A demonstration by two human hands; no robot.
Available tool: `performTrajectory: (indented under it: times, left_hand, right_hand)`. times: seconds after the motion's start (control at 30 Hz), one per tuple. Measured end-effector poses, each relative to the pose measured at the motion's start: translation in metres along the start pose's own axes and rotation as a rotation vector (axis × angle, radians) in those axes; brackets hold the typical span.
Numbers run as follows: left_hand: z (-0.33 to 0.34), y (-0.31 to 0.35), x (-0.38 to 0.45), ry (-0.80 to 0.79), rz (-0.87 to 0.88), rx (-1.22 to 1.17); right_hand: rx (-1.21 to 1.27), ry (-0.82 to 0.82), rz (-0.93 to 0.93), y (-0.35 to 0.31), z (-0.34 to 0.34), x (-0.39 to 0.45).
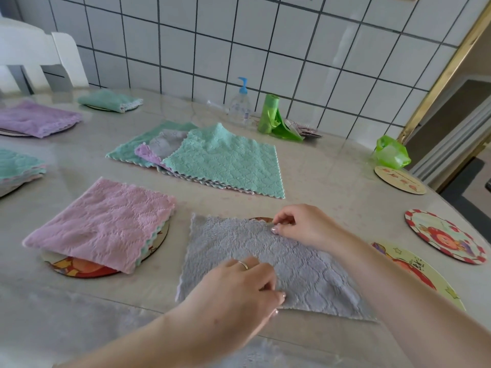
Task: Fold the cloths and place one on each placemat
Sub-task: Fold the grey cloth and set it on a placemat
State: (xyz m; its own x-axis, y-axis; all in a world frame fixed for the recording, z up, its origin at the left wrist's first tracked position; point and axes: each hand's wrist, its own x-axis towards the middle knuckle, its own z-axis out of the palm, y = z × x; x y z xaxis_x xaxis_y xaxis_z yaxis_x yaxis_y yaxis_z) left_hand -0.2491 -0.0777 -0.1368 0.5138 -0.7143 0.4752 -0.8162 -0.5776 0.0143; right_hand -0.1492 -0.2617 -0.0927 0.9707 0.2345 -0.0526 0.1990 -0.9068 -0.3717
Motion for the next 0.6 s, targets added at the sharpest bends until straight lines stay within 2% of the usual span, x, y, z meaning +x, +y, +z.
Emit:
performTrajectory:
  times: [0.13,0.27,0.4,0.6]
  left_hand:
    - [0.001,0.001,-0.001,0.019,-0.031,-0.008]
    - [0.0,0.0,-0.001,0.019,-0.044,-0.058]
    - [-0.008,-0.003,0.0,0.049,-0.056,-0.11]
    - [-0.038,-0.02,0.0,0.182,-0.162,-0.14]
  right_hand:
    - [-0.048,-0.103,0.03,-0.004,-0.006,0.006]
    - [-0.125,-0.097,-0.001,-0.01,-0.01,0.001]
    - [0.039,-0.022,-0.024,-0.009,-0.02,-0.012]
    - [0.334,0.176,-0.029,-0.002,-0.053,-0.033]
